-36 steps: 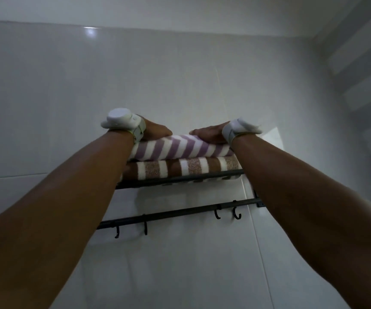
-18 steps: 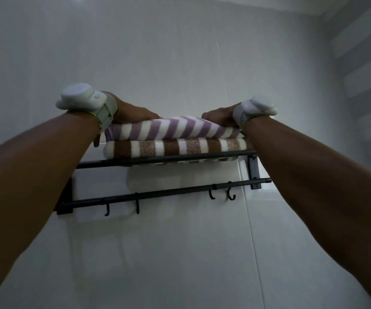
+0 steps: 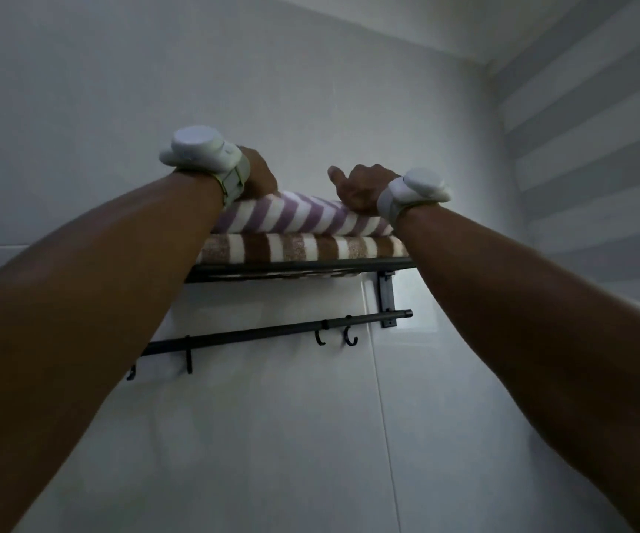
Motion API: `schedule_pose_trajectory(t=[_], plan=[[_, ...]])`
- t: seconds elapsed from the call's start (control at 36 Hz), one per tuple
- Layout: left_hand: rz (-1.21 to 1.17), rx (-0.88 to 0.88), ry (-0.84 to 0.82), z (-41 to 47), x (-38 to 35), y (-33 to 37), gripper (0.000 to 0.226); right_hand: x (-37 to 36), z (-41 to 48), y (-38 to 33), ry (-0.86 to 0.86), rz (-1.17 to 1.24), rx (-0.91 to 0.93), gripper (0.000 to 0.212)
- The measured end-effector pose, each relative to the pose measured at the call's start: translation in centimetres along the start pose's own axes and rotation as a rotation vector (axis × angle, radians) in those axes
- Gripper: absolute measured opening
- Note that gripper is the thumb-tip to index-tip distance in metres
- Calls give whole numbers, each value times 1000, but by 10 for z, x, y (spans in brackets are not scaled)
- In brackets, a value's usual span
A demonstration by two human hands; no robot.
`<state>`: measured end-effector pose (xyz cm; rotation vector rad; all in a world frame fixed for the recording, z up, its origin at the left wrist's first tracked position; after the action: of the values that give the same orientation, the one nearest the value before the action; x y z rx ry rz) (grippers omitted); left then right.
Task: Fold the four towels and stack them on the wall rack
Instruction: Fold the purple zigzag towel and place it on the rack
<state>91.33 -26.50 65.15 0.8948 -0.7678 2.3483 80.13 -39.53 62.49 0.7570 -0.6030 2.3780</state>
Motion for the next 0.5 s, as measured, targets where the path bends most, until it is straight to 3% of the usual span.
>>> schedule_pose_trajectory(t=[0.28,0.36,0.5], plan=[[-492,-249,123,-7,47,111,26,58,-27,71,115,-409,-48,63],[-524,-295,213,-22,62,147,35,76,-48,97,115,-521,-74,62],[-666,-519,236,-57,97,235,39,131,-115,162,163,-626,-243,56]])
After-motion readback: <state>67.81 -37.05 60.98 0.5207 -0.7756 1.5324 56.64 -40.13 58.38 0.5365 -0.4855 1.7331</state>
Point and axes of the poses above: each hand's wrist, its own z-axis towards the middle knuckle, its own x-axis out of the back of the hand, y = z × x, the point moved 6 cm from there along z, towards the middle knuckle, and after that the axes turned 5 degrees about -y, right-handed, at the moved point
